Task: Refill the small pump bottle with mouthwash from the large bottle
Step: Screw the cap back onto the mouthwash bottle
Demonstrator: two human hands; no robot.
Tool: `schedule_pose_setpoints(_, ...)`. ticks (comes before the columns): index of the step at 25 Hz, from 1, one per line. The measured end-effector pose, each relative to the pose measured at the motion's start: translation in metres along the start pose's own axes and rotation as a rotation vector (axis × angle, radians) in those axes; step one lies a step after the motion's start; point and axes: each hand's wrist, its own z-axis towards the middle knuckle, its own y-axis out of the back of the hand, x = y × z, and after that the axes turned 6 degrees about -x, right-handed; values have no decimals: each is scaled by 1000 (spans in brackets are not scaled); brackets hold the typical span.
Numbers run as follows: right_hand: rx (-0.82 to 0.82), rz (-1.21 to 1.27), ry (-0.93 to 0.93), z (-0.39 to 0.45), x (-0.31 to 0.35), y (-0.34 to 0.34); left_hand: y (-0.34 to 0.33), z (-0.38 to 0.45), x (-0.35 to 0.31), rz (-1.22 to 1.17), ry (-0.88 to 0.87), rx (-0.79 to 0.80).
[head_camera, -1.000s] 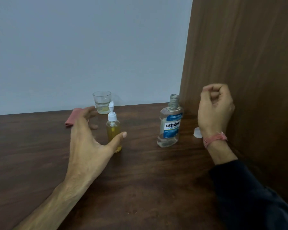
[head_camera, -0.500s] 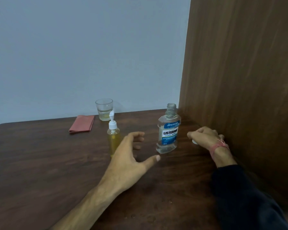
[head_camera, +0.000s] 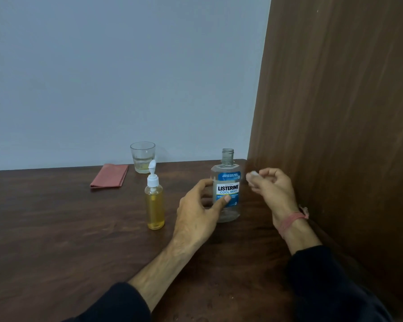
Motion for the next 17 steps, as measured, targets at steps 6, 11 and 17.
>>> schedule_pose_setpoints(6,250,778,-181,-5,20,-2,24,-9,14,110,-151,-51)
schedule_pose_setpoints(11,317,851,-153,-16,29,-6,18,-18,17,255,-303,-86)
schedule_pose_setpoints(17,353,768,-133,-25,27,-13,17,-18,18,239,-285,-82)
